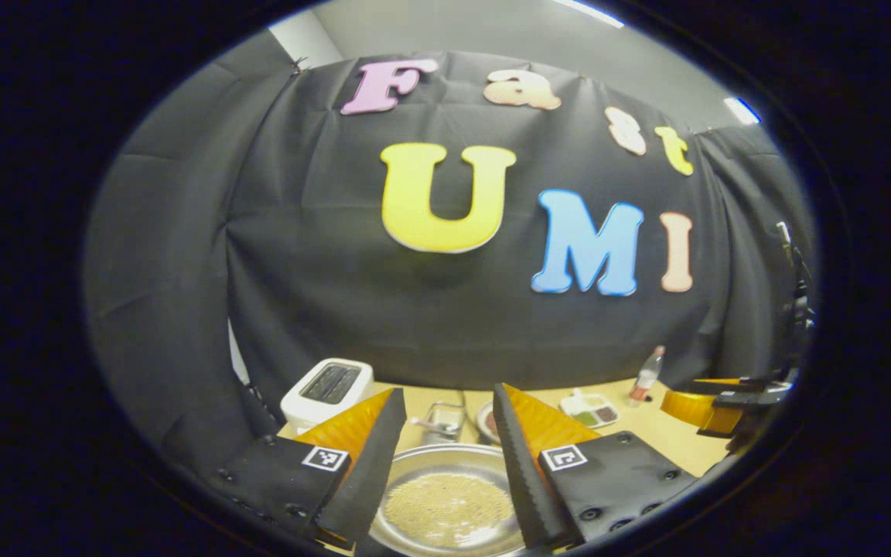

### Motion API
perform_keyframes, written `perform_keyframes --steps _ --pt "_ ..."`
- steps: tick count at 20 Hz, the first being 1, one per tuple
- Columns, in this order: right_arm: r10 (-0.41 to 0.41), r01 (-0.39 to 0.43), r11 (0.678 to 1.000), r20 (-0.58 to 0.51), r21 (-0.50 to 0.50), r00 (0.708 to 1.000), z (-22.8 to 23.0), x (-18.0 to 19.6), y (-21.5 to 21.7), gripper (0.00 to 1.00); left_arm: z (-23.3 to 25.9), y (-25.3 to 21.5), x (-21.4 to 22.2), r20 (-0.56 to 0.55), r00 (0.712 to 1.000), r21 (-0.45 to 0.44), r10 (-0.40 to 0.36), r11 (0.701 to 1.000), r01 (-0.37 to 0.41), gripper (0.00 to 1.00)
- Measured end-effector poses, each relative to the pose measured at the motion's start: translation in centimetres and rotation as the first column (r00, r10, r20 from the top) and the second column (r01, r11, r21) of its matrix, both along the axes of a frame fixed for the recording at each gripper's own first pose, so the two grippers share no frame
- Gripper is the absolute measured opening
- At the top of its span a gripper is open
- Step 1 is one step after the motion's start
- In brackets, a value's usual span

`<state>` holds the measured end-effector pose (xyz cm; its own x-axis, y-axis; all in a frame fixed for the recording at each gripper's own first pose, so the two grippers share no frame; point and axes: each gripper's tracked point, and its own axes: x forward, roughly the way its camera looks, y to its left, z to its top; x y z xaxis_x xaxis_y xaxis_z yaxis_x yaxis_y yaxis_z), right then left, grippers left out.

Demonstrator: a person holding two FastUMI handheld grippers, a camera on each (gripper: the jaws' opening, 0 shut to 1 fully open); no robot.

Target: First push the handle of the pot to place it horizontally, then grasp the pot with both hands and set it on the induction cooktop.

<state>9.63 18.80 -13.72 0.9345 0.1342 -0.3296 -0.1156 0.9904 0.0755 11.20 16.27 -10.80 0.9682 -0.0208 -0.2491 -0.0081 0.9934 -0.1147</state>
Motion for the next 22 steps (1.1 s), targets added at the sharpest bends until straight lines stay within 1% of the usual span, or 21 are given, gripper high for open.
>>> perform_keyframes --steps 4,5,6,7,8,11,12,13,14,15,16,17,19,22 --pt "-0.054 0.058 0.998 0.144 -0.022 0.988 8.0 -1.9 -6.6 0.83 6.9 -6.2 -1.2 0.096 0.995 -0.020 -0.009 1.000 0.011 0.76" --pt "-0.073 0.083 0.995 0.170 -0.047 0.983 9.6 -2.3 -8.6 0.83 8.6 -7.9 -1.5 0.123 0.992 -0.019 -0.017 1.000 0.020 0.77" --pt "-0.079 0.093 0.993 0.192 -0.066 0.978 11.2 -2.7 -10.3 0.83 9.7 -9.5 -1.9 0.145 0.989 -0.015 -0.034 0.999 0.037 0.75" --pt "-0.082 0.097 0.993 0.205 -0.067 0.975 12.2 -3.4 -11.2 0.83 10.8 -11.0 -2.2 0.159 0.986 -0.007 -0.041 0.999 0.042 0.75" --pt "-0.079 0.093 0.994 0.218 -0.052 0.973 13.3 -4.0 -12.0 0.83 11.4 -12.4 -2.5 0.168 0.985 -0.002 -0.040 0.999 0.041 0.77" --pt "-0.077 0.086 0.996 0.254 -0.022 0.964 15.5 -4.9 -14.5 0.83 12.4 -16.1 -3.9 0.181 0.983 0.005 -0.035 0.999 0.035 0.77" --pt "-0.082 0.091 0.996 0.255 -0.021 0.964 15.6 -5.2 -15.5 0.83 12.5 -17.2 -4.4 0.180 0.983 0.015 -0.028 1.000 0.026 0.77" --pt "-0.073 0.080 0.997 0.251 -0.021 0.965 15.3 -5.1 -16.6 0.84 12.8 -18.1 -4.9 0.179 0.983 0.018 -0.026 1.000 0.023 0.79" --pt "-0.064 0.071 0.997 0.248 -0.021 0.967 15.2 -5.0 -17.1 0.91 13.0 -19.0 -5.5 0.179 0.984 0.019 -0.021 1.000 0.018 0.86" --pt "-0.060 0.066 0.998 0.241 -0.016 0.969 15.1 -5.0 -17.7 0.90 13.3 -19.6 -6.0 0.178 0.984 0.022 -0.015 1.000 0.012 0.93" --pt "-0.049 0.051 0.999 0.241 -0.001 0.969 14.8 -5.0 -18.0 0.92 13.2 -19.9 -6.4 0.181 0.983 0.029 -0.003 1.000 -0.002 0.99" --pt "-0.046 0.043 0.999 0.239 0.017 0.970 14.7 -5.0 -18.5 0.99 13.2 -20.2 -6.7 0.176 0.984 0.038 0.005 0.999 -0.012 0.98" --pt "-0.042 0.034 0.999 0.242 0.034 0.969 14.4 -5.0 -19.5 0.99 12.4 -20.8 -7.3 0.159 0.987 0.055 0.022 0.998 -0.031 0.98" --pt "-0.024 0.018 0.999 0.256 0.027 0.966 14.3 -5.0 -20.4 0.98 11.8 -21.7 -7.9 0.149 0.988 0.073 0.032 0.996 -0.043 0.99"
